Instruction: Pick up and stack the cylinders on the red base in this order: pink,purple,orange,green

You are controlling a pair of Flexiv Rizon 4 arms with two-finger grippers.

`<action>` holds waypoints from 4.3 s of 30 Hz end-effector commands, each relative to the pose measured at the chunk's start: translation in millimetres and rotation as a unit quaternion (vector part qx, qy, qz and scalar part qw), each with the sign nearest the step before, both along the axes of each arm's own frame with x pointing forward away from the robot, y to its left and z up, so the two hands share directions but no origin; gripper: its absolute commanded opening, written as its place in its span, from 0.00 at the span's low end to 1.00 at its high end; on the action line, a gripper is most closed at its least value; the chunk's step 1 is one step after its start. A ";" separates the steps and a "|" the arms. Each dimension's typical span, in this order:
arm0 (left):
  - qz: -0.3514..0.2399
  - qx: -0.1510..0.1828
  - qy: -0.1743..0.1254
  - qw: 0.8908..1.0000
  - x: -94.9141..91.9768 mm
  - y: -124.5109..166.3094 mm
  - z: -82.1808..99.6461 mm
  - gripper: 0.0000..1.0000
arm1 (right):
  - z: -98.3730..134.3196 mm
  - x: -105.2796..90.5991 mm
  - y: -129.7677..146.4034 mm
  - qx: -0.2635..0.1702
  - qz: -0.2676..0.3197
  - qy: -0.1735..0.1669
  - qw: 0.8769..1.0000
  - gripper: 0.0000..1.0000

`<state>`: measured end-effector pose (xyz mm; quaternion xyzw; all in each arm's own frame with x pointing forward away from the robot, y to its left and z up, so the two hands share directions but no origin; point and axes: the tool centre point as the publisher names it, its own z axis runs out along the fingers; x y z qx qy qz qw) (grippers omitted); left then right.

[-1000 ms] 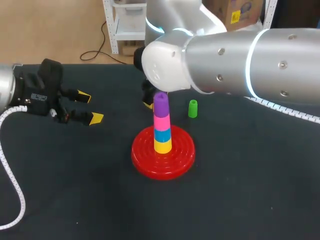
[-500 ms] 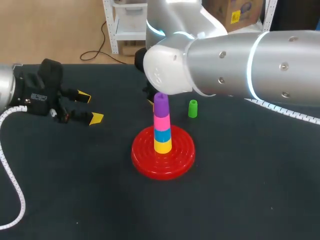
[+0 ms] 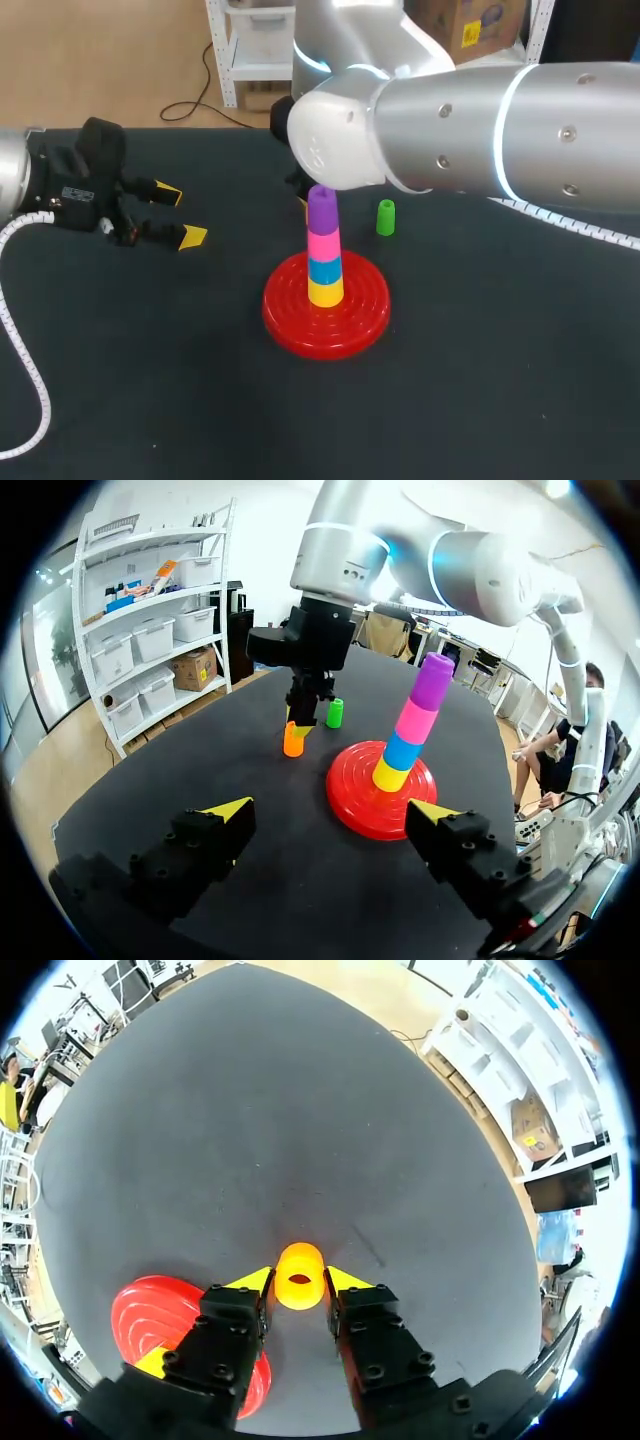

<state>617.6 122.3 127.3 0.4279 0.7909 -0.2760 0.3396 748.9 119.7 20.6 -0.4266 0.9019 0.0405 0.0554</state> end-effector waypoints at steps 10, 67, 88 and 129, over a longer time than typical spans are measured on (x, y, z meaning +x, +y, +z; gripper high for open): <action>0.000 -0.004 -0.003 1.000 -0.9 1.3 -1.7 1.00 | 14.7 -0.4 -2.3 0.003 0.006 -0.008 1.000 0.00; 0.000 -0.004 -0.003 1.000 -0.9 1.3 -1.7 1.00 | 252.4 -186.9 -32.8 0.033 0.187 -0.027 0.981 0.00; 0.000 -0.004 -0.003 1.000 -0.9 1.3 -1.7 1.00 | 229.4 -175.2 -28.8 0.023 0.169 -0.023 0.985 0.00; 0.000 -0.004 -0.003 1.000 -0.9 1.3 -1.7 1.00 | 213.5 -147.5 -14.7 -0.002 0.174 -0.002 0.985 0.00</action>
